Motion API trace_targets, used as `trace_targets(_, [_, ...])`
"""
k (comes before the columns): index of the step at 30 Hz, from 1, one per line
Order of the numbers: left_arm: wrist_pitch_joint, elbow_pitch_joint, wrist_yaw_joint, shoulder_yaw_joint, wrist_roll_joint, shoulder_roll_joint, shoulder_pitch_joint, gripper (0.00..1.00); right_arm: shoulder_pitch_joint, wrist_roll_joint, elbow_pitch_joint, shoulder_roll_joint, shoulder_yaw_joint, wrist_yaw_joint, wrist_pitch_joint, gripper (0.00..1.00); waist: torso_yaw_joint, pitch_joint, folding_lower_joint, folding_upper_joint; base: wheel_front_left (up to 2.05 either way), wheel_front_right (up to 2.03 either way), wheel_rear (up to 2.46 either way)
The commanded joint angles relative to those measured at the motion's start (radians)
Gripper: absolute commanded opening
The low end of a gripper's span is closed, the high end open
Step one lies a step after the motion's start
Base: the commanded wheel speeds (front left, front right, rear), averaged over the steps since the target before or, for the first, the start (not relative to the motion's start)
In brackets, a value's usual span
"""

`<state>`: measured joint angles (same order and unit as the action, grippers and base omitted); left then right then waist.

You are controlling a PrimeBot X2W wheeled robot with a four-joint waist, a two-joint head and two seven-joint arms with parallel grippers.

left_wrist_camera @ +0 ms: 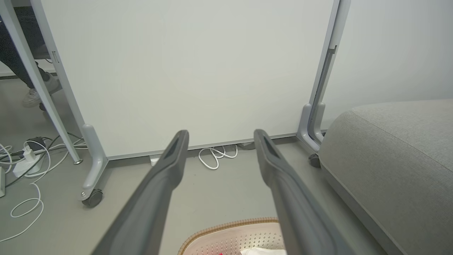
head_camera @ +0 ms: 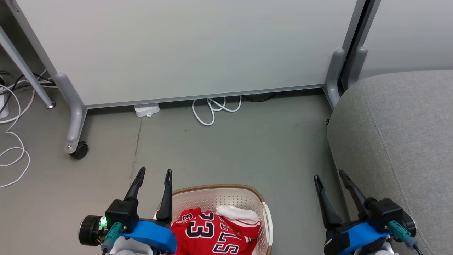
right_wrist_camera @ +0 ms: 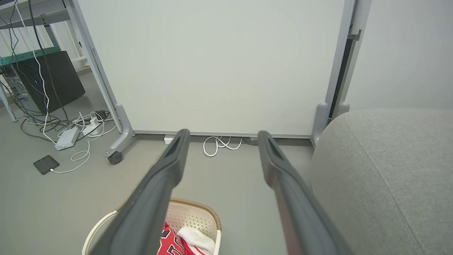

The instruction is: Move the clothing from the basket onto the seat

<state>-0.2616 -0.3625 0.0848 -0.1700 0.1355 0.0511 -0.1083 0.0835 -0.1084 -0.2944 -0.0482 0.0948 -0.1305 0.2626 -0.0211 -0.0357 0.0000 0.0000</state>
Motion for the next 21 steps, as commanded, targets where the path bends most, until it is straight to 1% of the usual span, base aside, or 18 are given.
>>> trace_targets(1, [-0.005, -0.002, 0.002, 0.000, 0.004, -0.001, -0.014, 1.00, -0.002, -0.008, -0.001, -0.004, 0.000, 0.000, 0.004, 1.00, 0.000, 0.000, 0.0000, 0.0000, 0.00, 0.00, 0.00])
trace_targets(12, [-0.005, -0.006, 0.004, -0.005, 0.010, -0.001, -0.022, 1.00, -0.001, -0.015, 0.003, -0.004, 0.003, 0.000, 0.004, 1.00, 0.001, -0.007, 0.0000, 0.0000, 0.00, 0.00, 0.00])
trace_targets(16, [-0.005, -0.032, 0.017, -0.018, 0.013, -0.001, -0.063, 1.00, 0.016, -0.015, 0.010, -0.004, 0.004, 0.000, 0.004, 1.00, 0.002, -0.031, 0.0000, 0.0000, 0.00, 0.00, 0.00])
trace_targets(21, [-0.005, -0.093, 0.035, -0.042, -0.010, 0.003, -0.152, 1.00, 0.053, -0.010, 0.017, -0.003, 0.006, 0.000, 0.004, 1.00, 0.020, -0.086, 0.0000, 0.0000, 0.00, 0.00, 0.00])
